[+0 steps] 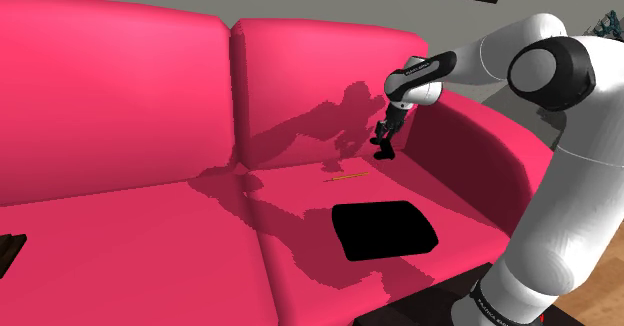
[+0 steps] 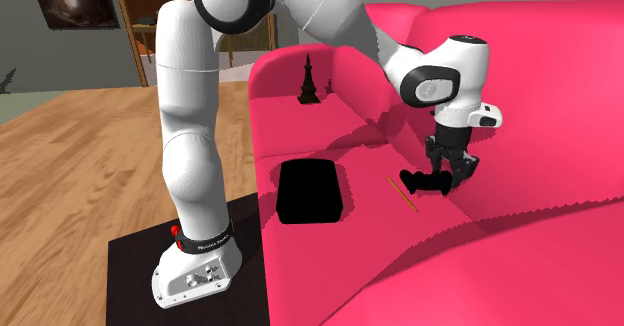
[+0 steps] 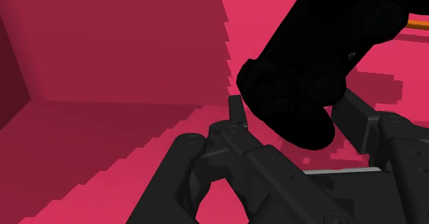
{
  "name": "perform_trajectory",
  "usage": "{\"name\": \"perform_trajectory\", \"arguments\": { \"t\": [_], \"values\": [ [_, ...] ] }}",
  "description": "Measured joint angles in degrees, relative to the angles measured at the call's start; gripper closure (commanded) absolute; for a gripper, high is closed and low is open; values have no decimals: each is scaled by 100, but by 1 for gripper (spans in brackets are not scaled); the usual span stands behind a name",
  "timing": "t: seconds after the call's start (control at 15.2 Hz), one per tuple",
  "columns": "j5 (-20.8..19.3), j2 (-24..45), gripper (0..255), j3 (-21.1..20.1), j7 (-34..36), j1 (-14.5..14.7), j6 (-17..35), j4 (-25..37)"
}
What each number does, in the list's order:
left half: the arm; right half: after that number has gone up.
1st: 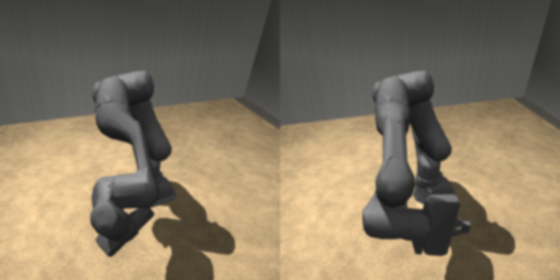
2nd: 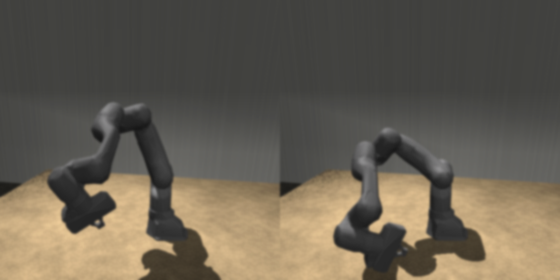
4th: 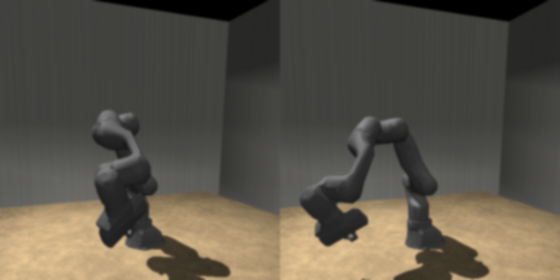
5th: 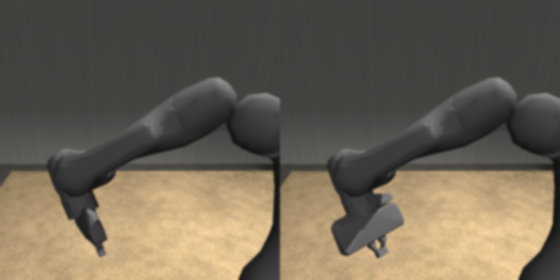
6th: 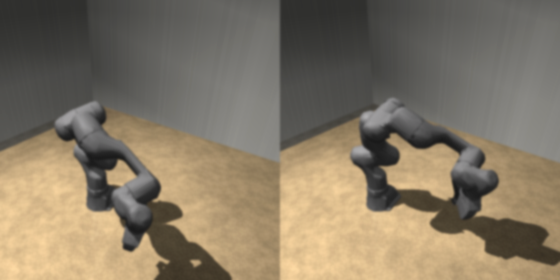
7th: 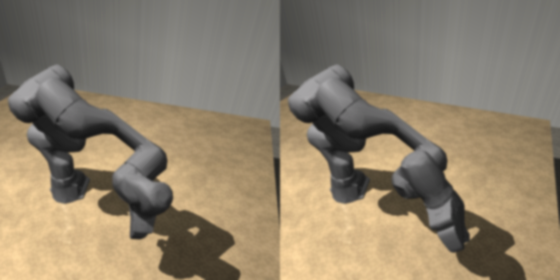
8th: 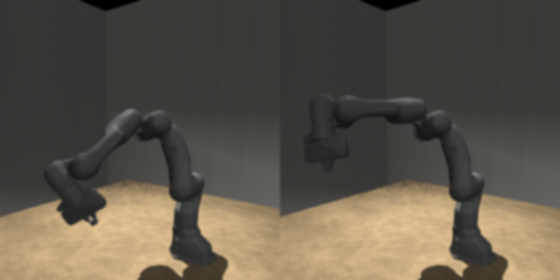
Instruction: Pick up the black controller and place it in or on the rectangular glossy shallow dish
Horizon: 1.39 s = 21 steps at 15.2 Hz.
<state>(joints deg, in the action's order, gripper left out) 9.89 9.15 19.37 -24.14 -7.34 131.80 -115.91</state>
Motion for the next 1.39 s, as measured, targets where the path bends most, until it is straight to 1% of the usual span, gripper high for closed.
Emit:
{"name": "perform_trajectory", "arguments": {
  "t": [0.13, 0.4, 0.46, 0.59, 0.79, 0.99, 1.12, 1.39],
  "values": [
    [-146, -304, 255, -8, 163, 84, 13, -287],
    [-526, -1093, 255, -105, 631, 259, 173, -1154],
    [-615, -1293, 255, -152, 765, 296, 267, -1428],
    [-800, -1684, 255, -289, 1092, 367, 283, -1809],
    [-1023, -2285, 255, -483, 1486, 401, 371, -2470],
    [-1157, -2821, 255, -704, 1844, 428, 376, -3000],
    [-1227, -3301, 255, -899, 2117, 446, 256, -3354],
    [-1219, -4076, 255, -1285, 2608, 546, 141, -4016]
  ]
}}
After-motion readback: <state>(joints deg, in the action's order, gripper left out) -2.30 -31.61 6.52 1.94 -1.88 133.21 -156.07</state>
